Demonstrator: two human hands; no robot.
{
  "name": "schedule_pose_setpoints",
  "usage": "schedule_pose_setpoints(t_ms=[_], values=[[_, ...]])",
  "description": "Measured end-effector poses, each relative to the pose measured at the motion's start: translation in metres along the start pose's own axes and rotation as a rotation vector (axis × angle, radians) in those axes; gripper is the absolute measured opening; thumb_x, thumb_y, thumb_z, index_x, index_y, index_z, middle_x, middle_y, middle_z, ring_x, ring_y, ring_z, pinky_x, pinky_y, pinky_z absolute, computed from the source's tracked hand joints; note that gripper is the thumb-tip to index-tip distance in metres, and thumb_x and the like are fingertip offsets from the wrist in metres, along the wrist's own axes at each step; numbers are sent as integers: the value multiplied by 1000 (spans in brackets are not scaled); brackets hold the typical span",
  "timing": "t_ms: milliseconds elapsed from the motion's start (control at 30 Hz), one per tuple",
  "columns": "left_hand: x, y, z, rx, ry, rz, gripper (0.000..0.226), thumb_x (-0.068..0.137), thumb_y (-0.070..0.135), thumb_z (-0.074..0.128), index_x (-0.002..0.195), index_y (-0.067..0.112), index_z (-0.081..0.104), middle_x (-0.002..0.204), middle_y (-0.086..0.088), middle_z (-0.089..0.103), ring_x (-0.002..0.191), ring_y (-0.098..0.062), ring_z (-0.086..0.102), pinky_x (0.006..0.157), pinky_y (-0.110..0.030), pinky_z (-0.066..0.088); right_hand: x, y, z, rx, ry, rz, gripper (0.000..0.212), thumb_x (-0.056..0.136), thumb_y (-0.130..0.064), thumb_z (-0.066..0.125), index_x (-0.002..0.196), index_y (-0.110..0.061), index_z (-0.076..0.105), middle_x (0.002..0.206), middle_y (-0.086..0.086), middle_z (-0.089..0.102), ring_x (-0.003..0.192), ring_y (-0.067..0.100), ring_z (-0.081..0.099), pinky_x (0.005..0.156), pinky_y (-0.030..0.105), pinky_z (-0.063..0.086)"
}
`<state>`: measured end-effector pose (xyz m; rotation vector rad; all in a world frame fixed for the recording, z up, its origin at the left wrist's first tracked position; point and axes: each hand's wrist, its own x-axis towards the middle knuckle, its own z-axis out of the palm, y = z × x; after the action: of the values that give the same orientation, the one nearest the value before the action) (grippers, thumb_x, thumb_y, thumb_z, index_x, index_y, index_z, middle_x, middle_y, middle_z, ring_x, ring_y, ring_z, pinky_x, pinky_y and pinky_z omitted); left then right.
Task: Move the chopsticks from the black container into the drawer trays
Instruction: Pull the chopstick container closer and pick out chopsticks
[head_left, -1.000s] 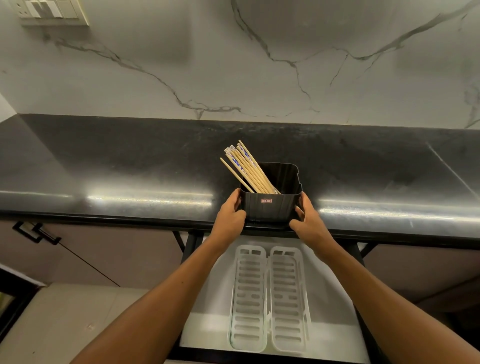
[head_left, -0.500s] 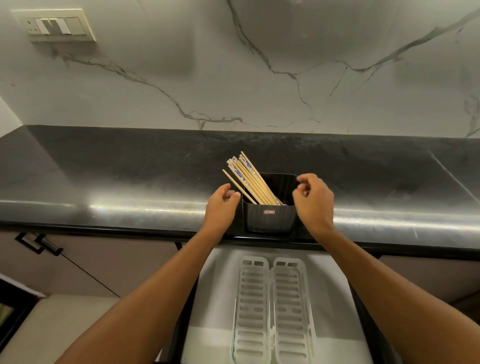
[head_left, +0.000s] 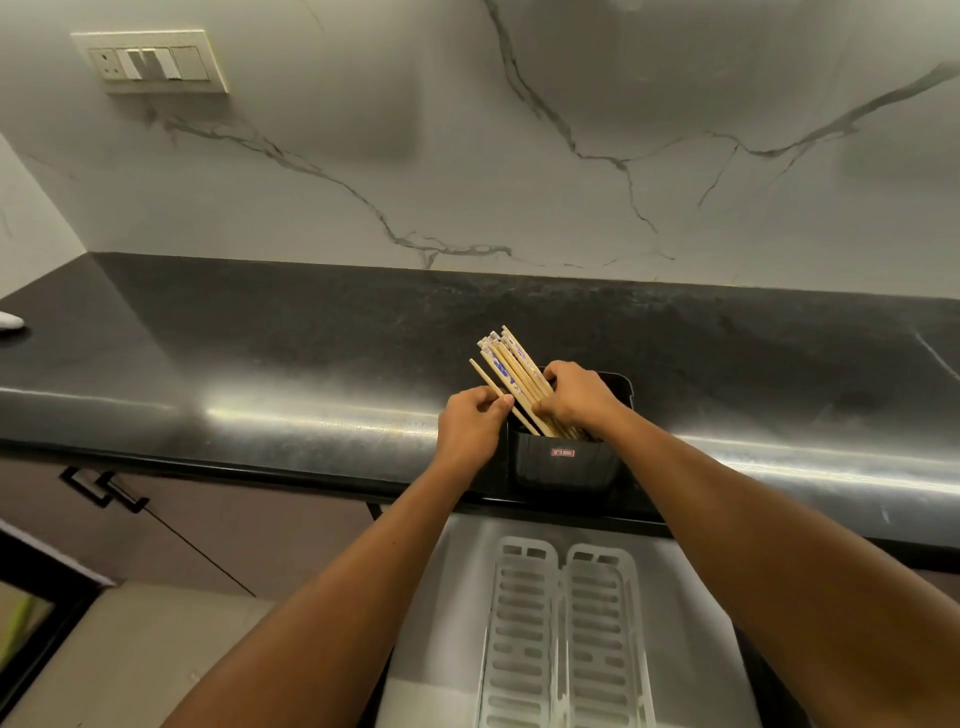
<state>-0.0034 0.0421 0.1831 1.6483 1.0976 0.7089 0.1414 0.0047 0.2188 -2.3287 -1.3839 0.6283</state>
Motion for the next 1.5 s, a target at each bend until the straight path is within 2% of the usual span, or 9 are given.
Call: schedule_pose_setpoints(t_ms=[167,333,467,633,767,967,1133,1333,1500], values=[[4,0,1,-21,-10,31,17,93,26,58,103,23,71,100,8,73,95,-8,67,91,-40,54,4,10,2,34,28,-48,35,81,-26,71,112,-16,58,110,5,67,90,15,63,73,28,48],[5,-1,1,-29,-23,53,19,94,26,57,106,22,71,101,8,74,96,-7,68,92,-40,54,5,15,-1,21,28,-57,21,85,-24,66,105,-20,61,104,3,69,85,13,64,80,34,54],[6,0,2,-23,-6,63,20,93,25,58,108,20,70,104,6,73,98,-8,67,93,-40,54,6,16,0,30,-36,-69,28,87,-25,64,114,-18,60,109,3,68,82,10,60,73,26,47],[5,-3,1,-12,5,55,19,93,24,58,107,20,70,104,6,73,97,-6,66,93,-38,53,3,14,-2,8,-82,-75,30,86,-26,65,114,-19,56,111,3,66,92,14,61,85,33,50],[4,-2,0,-13,2,50,18,93,24,58,106,21,70,103,6,73,98,-8,66,93,-40,53,1,12,-3,-14,-106,-75,31,87,-25,64,116,-18,56,113,4,65,93,15,61,86,34,50],[1,-2,-2,17,0,55,14,92,27,59,102,24,69,96,9,72,92,-6,67,89,-38,55,-1,13,-15,54,-25,-43,27,87,-26,65,110,-13,61,105,6,68,84,14,62,77,28,49],[-11,-8,4,233,-43,-14,29,86,52,60,93,24,65,84,6,69,78,-9,66,72,-34,57,-6,19,-23,115,21,-24,24,87,-24,64,108,-12,62,96,5,68,74,10,61,59,19,42],[-17,-8,13,43,20,-163,27,93,27,56,79,8,68,73,-4,71,58,-15,72,61,-34,62,-7,21,-21,165,58,-1,17,88,-24,63,101,-13,63,84,-2,63,68,5,59,56,18,41],[-19,-5,22,-19,34,-189,25,94,26,56,77,11,68,72,-5,71,58,-16,72,64,-35,62,-8,22,-30,174,100,-18,14,90,-24,60,99,-14,65,87,-1,63,71,7,57,60,21,40]])
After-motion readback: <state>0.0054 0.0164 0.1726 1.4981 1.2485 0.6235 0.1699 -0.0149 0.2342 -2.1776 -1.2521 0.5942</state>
